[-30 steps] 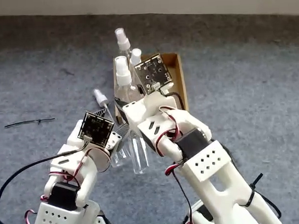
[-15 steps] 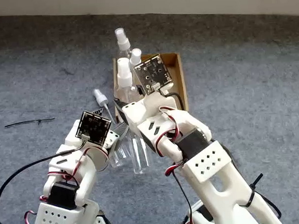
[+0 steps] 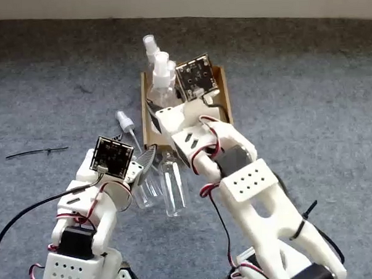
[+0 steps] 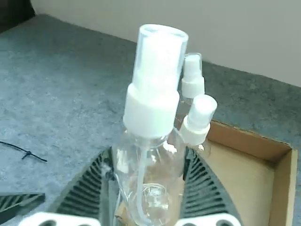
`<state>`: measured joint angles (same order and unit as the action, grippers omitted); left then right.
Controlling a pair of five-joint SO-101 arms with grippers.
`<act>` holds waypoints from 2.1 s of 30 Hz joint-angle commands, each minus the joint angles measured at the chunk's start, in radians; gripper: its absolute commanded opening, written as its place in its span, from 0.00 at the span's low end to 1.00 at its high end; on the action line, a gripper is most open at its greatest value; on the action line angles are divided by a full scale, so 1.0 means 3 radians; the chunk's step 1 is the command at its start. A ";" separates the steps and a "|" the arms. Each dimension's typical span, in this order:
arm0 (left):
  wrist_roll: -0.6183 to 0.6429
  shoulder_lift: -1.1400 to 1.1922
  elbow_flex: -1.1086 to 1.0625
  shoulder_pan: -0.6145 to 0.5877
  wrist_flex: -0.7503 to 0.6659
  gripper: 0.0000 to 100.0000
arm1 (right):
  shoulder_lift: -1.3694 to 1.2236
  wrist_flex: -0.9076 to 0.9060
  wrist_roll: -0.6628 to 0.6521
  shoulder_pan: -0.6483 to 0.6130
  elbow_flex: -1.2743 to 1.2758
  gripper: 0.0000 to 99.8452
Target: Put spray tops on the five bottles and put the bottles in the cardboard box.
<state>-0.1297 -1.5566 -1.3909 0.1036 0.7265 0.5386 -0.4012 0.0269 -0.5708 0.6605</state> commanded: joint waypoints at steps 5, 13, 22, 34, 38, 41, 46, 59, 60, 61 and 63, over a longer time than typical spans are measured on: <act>-0.0015 -0.0054 0.0013 -0.0432 -0.0015 0.20 | -0.0325 0.0652 0.0000 0.0120 -0.0033 0.00; -0.0015 -0.0054 0.0018 -0.0458 -0.0015 0.17 | -0.0330 0.1327 0.0000 0.0120 0.0693 0.00; -0.0015 -0.0054 0.0018 -0.0458 -0.0015 0.17 | -0.0361 0.1343 0.0000 -0.0013 0.0887 0.00; -0.0015 -0.0054 0.0018 -0.0458 -0.0015 0.17 | -0.0366 0.1343 0.0000 -0.0043 0.0903 0.00; -0.0015 -0.0054 0.0018 -0.0458 -0.0015 0.17 | -0.0366 0.1343 0.0000 -0.0049 0.0903 0.00; -0.0015 -0.0054 0.0018 -0.0458 -0.0015 0.17 | -0.0366 0.1343 0.0000 -0.0049 0.0898 0.00; -0.0015 -0.0054 0.0018 -0.0448 -0.0010 0.17 | -0.0366 0.1343 0.0000 -0.0049 0.0887 0.00; -0.0005 -0.0033 0.0018 -0.0437 -0.0005 0.17 | -0.0366 0.1343 0.0005 -0.0049 0.0908 0.00; -0.0005 -0.0033 0.0018 -0.0437 -0.0005 0.17 | -0.0366 0.1348 0.0005 -0.0049 0.0908 0.00; -0.0005 -0.0033 0.0018 -0.0437 -0.0005 0.17 | -0.0366 0.1348 0.0005 -0.0049 0.0908 0.00; -0.0005 -0.0028 0.0018 -0.0437 -0.0005 0.17 | -0.0366 0.1353 0.0005 -0.0049 0.0908 0.00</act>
<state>-0.1297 -1.5566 -1.3909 -0.0253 0.7265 0.4235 -0.0222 0.0269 -0.5723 0.9398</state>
